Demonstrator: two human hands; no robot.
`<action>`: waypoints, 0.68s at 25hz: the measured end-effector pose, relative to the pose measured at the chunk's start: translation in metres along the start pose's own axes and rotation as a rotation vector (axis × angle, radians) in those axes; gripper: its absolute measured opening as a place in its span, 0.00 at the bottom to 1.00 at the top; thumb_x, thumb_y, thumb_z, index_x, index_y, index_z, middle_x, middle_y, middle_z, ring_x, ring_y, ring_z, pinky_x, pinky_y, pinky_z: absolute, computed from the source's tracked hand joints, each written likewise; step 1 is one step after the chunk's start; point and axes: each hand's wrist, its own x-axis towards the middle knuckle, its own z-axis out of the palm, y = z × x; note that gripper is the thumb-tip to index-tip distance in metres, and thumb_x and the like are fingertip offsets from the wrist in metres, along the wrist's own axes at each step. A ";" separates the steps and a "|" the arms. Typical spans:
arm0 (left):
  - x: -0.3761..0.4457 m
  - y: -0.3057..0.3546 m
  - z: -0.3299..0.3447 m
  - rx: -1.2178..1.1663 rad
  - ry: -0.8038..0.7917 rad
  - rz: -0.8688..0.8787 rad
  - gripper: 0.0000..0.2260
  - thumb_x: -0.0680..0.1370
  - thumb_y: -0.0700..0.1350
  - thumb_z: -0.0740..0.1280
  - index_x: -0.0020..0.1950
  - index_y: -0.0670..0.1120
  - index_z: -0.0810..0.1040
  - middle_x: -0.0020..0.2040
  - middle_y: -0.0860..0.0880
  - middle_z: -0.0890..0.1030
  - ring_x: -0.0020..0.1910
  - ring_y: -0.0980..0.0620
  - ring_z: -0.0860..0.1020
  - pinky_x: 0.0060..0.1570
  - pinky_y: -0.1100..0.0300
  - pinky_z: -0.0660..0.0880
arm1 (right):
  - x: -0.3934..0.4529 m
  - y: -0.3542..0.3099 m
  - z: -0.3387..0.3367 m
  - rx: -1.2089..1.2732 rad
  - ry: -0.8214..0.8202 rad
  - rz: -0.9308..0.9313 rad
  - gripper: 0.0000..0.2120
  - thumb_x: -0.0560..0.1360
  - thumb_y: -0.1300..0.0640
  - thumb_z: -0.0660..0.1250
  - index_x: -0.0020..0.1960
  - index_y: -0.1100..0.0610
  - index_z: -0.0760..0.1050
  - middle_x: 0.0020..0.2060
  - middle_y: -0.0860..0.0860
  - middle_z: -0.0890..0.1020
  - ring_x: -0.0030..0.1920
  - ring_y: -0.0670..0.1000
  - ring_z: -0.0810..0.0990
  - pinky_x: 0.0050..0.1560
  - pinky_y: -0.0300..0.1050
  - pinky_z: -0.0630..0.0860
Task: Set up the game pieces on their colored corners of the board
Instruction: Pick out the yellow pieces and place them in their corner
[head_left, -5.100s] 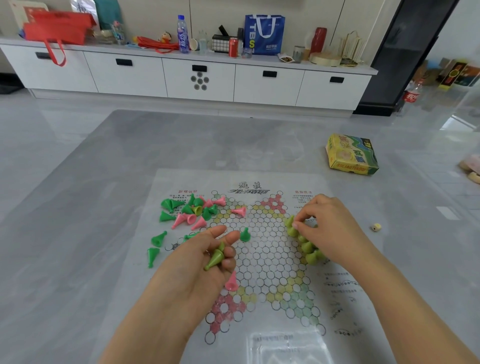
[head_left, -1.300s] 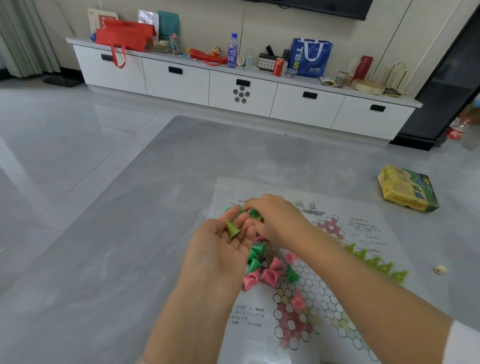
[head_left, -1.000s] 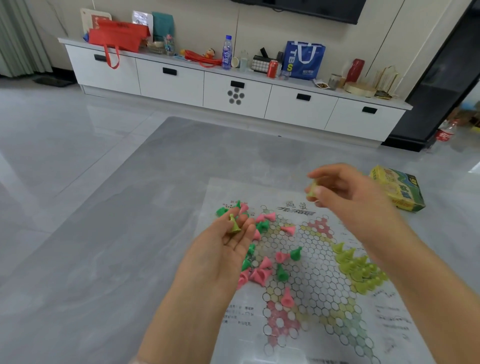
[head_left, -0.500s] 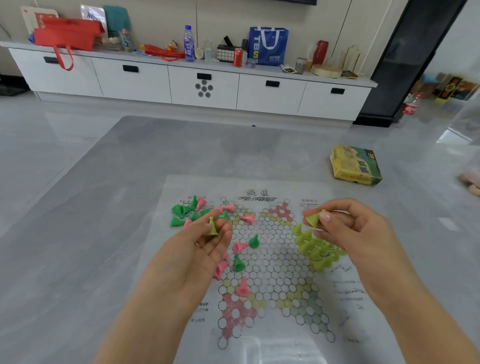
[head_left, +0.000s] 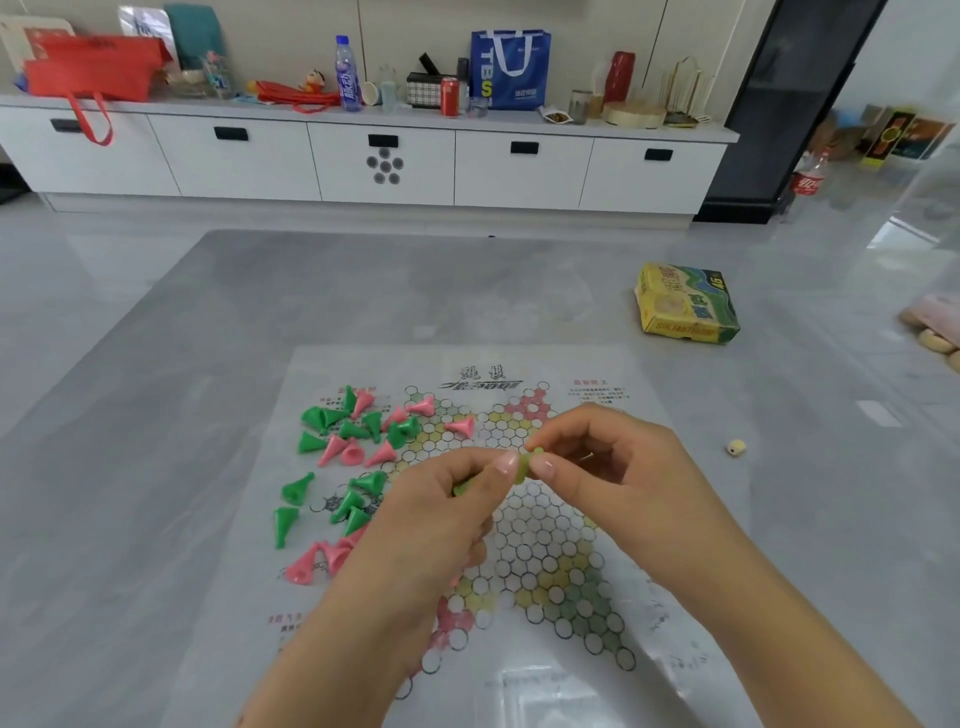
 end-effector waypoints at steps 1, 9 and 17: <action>0.001 -0.001 0.001 0.011 0.007 -0.001 0.08 0.74 0.49 0.64 0.42 0.50 0.82 0.23 0.55 0.64 0.20 0.60 0.62 0.22 0.69 0.63 | -0.001 0.001 -0.002 0.004 -0.012 0.010 0.03 0.69 0.59 0.70 0.40 0.51 0.80 0.36 0.46 0.83 0.38 0.44 0.80 0.40 0.34 0.76; 0.002 -0.002 0.009 0.049 -0.019 -0.014 0.08 0.75 0.48 0.65 0.45 0.48 0.82 0.23 0.53 0.63 0.20 0.58 0.61 0.20 0.70 0.62 | -0.003 0.004 -0.014 -0.008 -0.065 0.034 0.05 0.71 0.59 0.67 0.40 0.52 0.82 0.36 0.46 0.84 0.37 0.40 0.80 0.39 0.29 0.74; 0.009 -0.006 0.004 -0.049 0.069 -0.005 0.15 0.79 0.36 0.55 0.52 0.49 0.79 0.36 0.49 0.75 0.31 0.55 0.69 0.31 0.64 0.67 | 0.003 0.023 -0.035 -0.441 0.056 0.068 0.06 0.71 0.57 0.68 0.37 0.48 0.80 0.36 0.47 0.81 0.36 0.45 0.78 0.39 0.34 0.75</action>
